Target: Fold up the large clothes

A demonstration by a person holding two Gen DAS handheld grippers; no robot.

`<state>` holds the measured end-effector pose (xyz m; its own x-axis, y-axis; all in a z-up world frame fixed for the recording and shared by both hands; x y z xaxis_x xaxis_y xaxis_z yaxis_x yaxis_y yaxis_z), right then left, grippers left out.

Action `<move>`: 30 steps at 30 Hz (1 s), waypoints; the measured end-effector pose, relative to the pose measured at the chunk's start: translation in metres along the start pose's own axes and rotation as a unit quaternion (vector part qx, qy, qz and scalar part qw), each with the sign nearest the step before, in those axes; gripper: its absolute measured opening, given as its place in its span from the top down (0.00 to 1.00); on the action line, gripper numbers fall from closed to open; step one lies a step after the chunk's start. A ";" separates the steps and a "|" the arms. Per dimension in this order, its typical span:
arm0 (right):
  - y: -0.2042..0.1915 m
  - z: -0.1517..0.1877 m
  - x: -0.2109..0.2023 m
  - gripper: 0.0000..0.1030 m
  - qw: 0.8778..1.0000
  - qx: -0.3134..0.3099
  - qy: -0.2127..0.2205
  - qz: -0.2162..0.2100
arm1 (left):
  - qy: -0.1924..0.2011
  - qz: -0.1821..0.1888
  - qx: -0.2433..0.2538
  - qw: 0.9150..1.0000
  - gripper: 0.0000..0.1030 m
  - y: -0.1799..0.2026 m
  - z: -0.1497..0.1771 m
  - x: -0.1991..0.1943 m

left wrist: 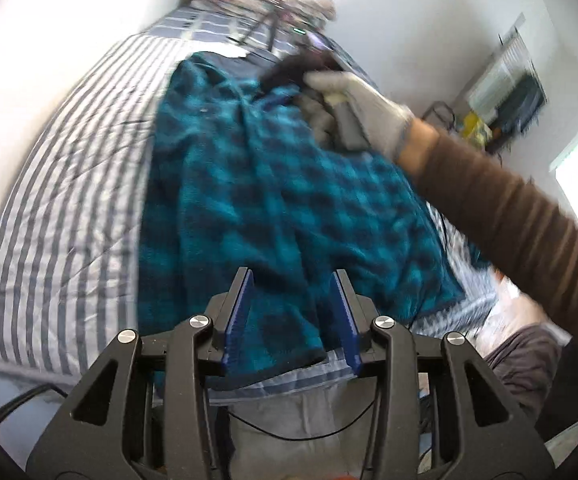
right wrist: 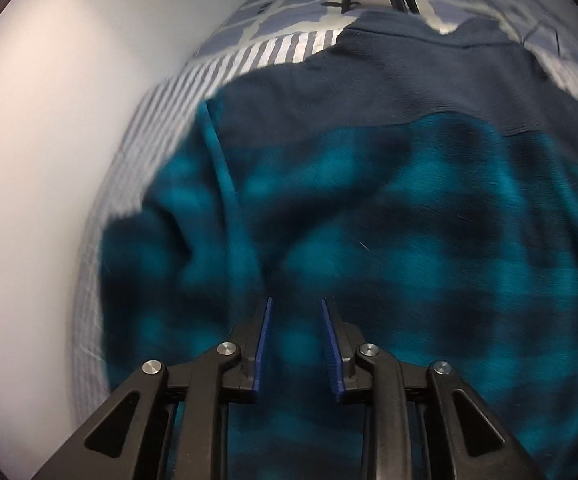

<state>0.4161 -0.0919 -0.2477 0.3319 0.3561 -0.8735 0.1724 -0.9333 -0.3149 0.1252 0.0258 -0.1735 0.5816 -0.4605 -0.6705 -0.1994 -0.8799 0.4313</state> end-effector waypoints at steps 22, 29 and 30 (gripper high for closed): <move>-0.160 0.010 0.027 0.56 0.970 -0.229 -0.008 0.081 | -0.058 -0.022 -0.174 0.983 0.61 -0.058 0.078 0.042; -0.137 -0.001 0.037 0.96 0.971 -0.215 -0.014 0.103 | -0.039 -0.020 -0.161 0.986 0.96 -0.050 0.072 0.031; -0.134 -0.006 0.032 0.96 0.976 -0.200 -0.009 0.090 | -0.029 -0.025 -0.150 0.988 0.97 -0.047 0.067 0.022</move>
<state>0.4095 0.0449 -0.2310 0.3751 0.1837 -0.9086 0.4613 -0.8871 0.0111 0.0943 0.0492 -0.2494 0.5374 -0.4301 -0.7255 0.0759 -0.8321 0.5495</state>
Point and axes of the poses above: each gripper's, at about its wrist camera, not at the fingertips, and x roughly the way its jaws point, y to its right, z to its underside, the point moved 9 cm from there along x, roughly the way its jaws point, and after that the axes turned 6 degrees about y, right-handed, at the moved point
